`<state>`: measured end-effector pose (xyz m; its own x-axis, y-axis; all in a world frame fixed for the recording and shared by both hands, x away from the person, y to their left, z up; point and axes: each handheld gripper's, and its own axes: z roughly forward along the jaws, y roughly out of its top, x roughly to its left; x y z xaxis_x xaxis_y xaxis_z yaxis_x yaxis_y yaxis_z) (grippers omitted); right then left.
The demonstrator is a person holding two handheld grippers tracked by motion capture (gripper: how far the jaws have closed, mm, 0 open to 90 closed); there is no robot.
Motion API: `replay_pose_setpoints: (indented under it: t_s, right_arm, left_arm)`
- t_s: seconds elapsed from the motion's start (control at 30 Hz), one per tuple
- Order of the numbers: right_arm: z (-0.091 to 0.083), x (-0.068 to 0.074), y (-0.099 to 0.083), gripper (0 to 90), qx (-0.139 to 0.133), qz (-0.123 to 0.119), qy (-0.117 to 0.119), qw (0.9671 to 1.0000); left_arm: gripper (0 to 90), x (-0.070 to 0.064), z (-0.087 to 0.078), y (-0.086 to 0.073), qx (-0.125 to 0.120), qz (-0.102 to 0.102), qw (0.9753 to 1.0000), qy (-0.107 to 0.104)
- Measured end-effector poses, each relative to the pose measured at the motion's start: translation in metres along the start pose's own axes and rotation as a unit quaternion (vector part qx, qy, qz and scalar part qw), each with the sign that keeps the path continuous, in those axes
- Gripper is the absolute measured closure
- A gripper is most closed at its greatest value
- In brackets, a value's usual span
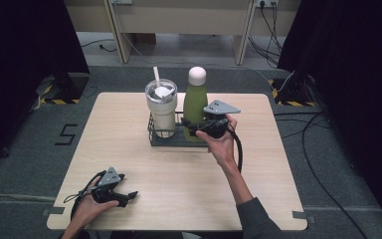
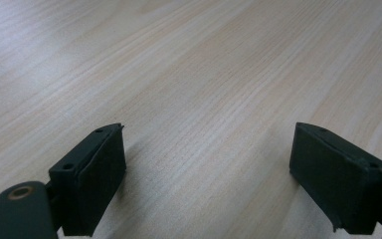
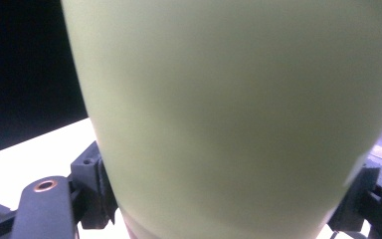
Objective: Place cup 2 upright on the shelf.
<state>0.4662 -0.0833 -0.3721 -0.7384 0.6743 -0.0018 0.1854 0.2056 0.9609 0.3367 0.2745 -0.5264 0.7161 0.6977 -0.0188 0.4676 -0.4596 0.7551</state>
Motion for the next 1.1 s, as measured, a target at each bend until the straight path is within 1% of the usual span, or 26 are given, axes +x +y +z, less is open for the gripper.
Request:
replay_pose_setpoints:
  t_s: [0.2, 0.37, 0.5, 0.63, 0.73, 0.83, 1.1]
  right_arm:
    - [0.005, -0.006, 0.006, 21.0, -0.003, 0.011, -0.003, 0.9999]
    - [0.009, -0.015, 0.012, 21.0, -0.001, 0.014, -0.018, 0.9997]
    - [0.011, -0.020, 0.014, 21.0, -0.002, 0.018, -0.021, 0.9996]
    - [0.016, -0.028, 0.017, 21.0, 0.000, 0.019, -0.034, 0.9992]
    - [0.018, -0.031, 0.017, 21.0, 0.002, 0.018, -0.038, 0.9991]
    - [0.023, -0.037, 0.015, 21.0, 0.005, 0.024, -0.045, 0.9987]
    - [0.033, -0.042, 0.012, 21.0, 0.010, 0.027, -0.051, 0.9983]
  left_arm:
    - [13.8, 0.000, 0.000, 0.000, 0.000, 0.000, 1.0000, 0.000]
    - [13.8, 0.000, 0.000, 0.000, 0.001, 0.000, 1.0000, 0.000]
    - [13.8, 0.000, 0.000, 0.000, 0.001, 0.000, 1.0000, 0.000]
    - [13.8, 0.000, 0.000, 0.000, 0.001, 0.000, 1.0000, 0.000]
    - [13.8, 0.000, 0.000, 0.000, 0.001, 0.000, 1.0000, 0.000]
    - [13.7, 0.000, 0.000, 0.000, 0.001, 0.000, 1.0000, 0.000]
    - [13.8, 0.000, 0.000, 0.000, 0.001, 0.001, 1.0000, 0.000]
